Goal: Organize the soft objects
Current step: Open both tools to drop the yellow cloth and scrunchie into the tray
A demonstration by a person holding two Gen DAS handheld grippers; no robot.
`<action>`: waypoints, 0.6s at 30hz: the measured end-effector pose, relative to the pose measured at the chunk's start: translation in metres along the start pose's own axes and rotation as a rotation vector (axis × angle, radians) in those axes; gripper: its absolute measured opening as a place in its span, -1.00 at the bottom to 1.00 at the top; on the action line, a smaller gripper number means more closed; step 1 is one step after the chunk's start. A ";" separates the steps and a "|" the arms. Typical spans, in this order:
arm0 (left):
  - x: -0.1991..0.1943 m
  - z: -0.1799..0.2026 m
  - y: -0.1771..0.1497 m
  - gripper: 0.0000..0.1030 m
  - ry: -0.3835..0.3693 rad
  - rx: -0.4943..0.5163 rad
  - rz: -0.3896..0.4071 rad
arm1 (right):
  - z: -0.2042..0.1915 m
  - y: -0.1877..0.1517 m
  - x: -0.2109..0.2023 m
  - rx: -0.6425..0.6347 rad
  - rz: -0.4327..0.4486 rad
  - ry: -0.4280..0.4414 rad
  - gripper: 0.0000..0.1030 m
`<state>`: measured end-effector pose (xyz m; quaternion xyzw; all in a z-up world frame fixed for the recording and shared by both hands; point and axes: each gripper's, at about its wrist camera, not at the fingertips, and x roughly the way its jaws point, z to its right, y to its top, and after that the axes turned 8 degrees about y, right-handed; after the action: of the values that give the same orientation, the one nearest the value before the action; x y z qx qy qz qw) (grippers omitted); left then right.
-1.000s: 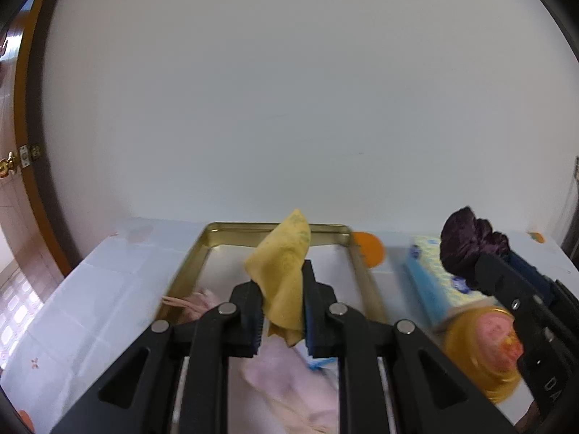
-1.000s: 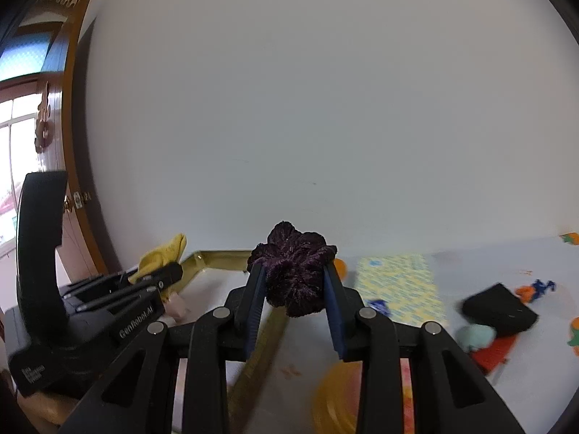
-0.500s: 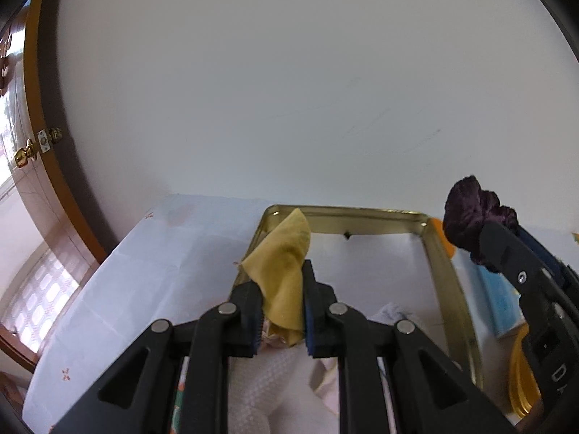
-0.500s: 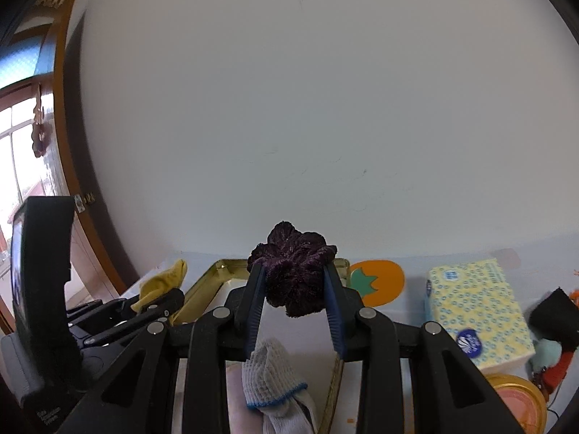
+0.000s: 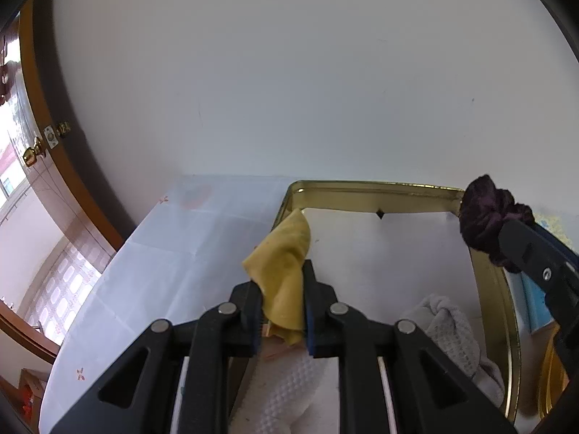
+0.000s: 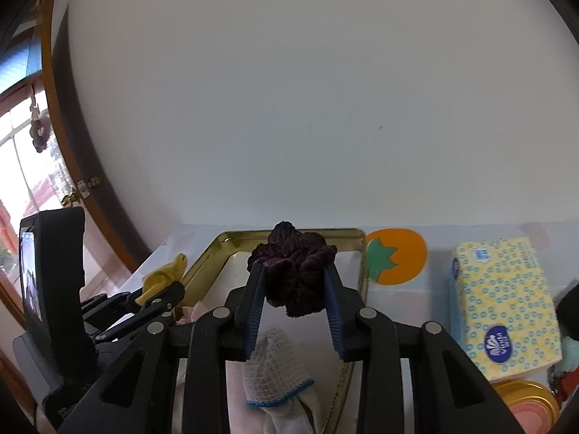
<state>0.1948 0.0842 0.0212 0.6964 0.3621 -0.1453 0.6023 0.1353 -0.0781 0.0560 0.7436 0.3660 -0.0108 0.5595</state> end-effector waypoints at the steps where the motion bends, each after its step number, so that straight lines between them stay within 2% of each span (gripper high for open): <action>1: 0.000 0.000 0.000 -0.69 -0.001 0.003 -0.003 | -0.001 0.000 -0.002 -0.002 -0.002 0.006 -0.31; 4: 0.001 0.000 -0.001 -0.68 0.000 0.003 -0.006 | 0.002 0.001 0.000 -0.012 -0.006 0.011 -0.30; 7: 0.002 -0.001 0.000 -0.47 0.001 -0.001 -0.006 | 0.001 0.003 0.004 -0.022 -0.020 0.026 -0.24; 8: 0.005 -0.002 0.000 -0.17 0.009 -0.004 -0.006 | -0.003 0.004 0.004 -0.033 -0.024 0.036 -0.17; 9: 0.004 -0.003 0.000 0.04 0.016 -0.006 -0.002 | -0.002 0.007 0.003 -0.042 -0.025 0.039 0.02; 10: 0.002 -0.004 0.000 0.52 0.021 -0.011 0.006 | -0.006 0.008 0.005 -0.053 -0.023 0.037 0.27; 11: -0.001 -0.004 0.000 0.82 0.026 -0.018 0.017 | -0.009 0.007 0.003 -0.065 -0.013 0.029 0.37; 13: -0.006 -0.005 0.000 0.99 0.037 -0.031 0.050 | -0.011 0.006 -0.003 -0.082 0.023 0.033 0.43; 18: -0.016 -0.004 -0.005 0.99 0.073 -0.032 0.101 | -0.014 -0.005 -0.024 -0.080 0.160 0.012 0.44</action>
<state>0.1799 0.0830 0.0288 0.7089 0.3507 -0.0835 0.6062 0.1093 -0.0786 0.0677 0.7476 0.3089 0.0526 0.5856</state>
